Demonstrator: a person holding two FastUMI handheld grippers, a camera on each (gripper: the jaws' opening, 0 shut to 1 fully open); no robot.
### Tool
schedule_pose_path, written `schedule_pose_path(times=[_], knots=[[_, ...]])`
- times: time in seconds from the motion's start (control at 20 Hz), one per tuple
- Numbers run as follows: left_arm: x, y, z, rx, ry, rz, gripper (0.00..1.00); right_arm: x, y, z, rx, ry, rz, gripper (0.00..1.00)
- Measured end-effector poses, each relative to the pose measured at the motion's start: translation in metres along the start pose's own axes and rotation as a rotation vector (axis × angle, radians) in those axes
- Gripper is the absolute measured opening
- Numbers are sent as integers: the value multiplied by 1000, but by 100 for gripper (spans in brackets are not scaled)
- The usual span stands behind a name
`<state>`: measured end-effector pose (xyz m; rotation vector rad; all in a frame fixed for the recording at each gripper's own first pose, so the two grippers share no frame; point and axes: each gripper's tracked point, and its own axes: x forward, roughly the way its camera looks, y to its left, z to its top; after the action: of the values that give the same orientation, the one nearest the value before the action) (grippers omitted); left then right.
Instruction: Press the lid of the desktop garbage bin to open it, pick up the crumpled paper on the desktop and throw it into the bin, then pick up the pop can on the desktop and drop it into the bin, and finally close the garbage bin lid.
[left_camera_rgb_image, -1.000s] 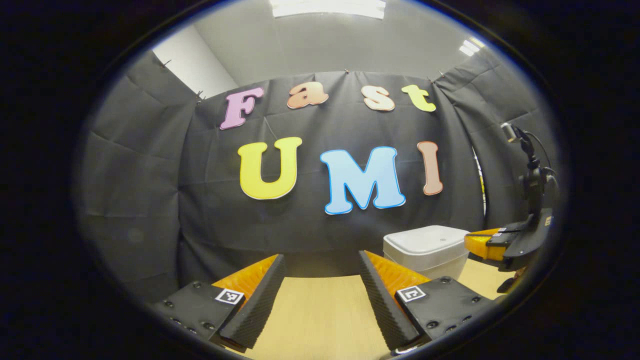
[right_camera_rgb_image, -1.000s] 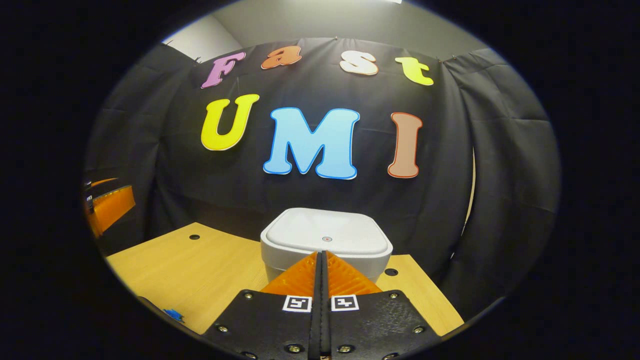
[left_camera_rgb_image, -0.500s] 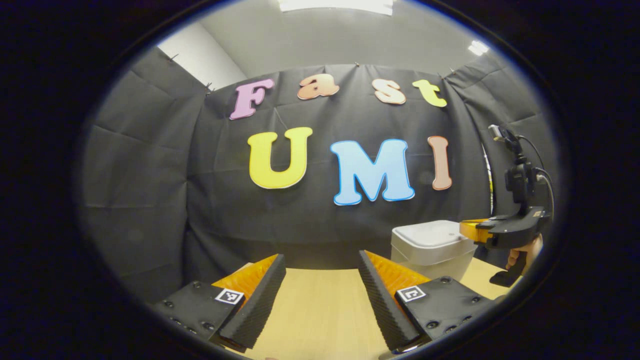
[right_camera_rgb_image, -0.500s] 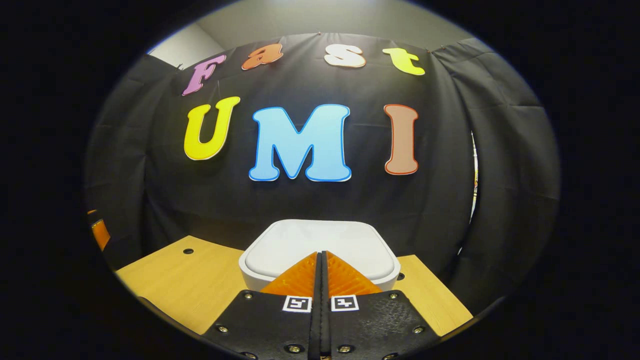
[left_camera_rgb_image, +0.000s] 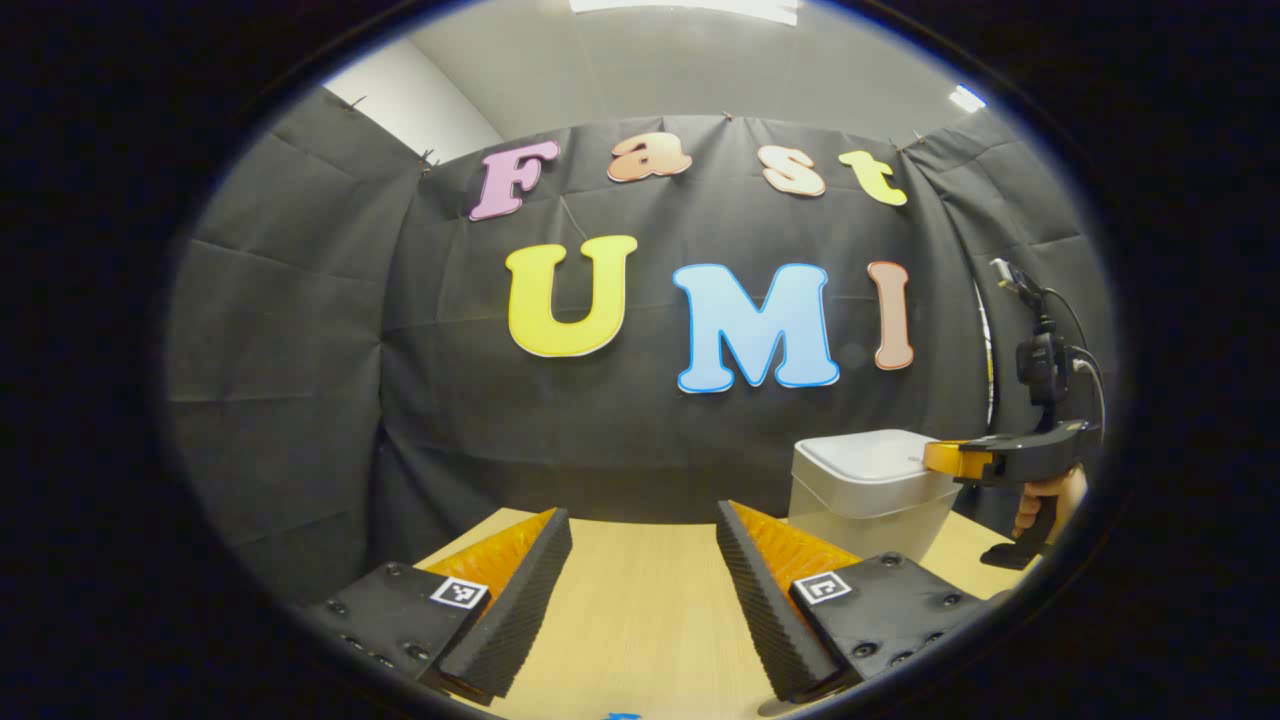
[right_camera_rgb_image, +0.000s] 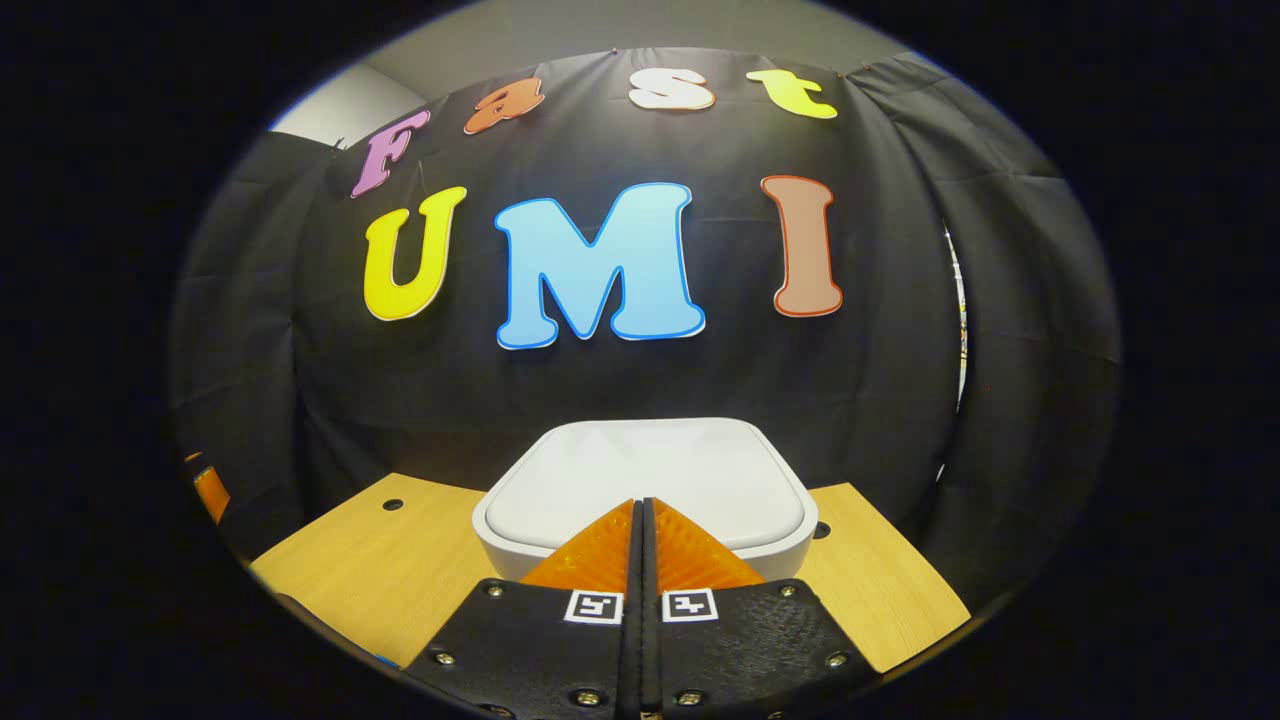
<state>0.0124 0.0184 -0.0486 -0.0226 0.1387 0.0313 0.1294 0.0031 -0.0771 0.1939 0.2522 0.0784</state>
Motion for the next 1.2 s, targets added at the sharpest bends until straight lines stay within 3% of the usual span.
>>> schedule_pose_path(times=[1.2], knots=[[-24, 5, 6, -49, -15, 20, 95, -20, -1, 26, -73, -95, -17, 0]])
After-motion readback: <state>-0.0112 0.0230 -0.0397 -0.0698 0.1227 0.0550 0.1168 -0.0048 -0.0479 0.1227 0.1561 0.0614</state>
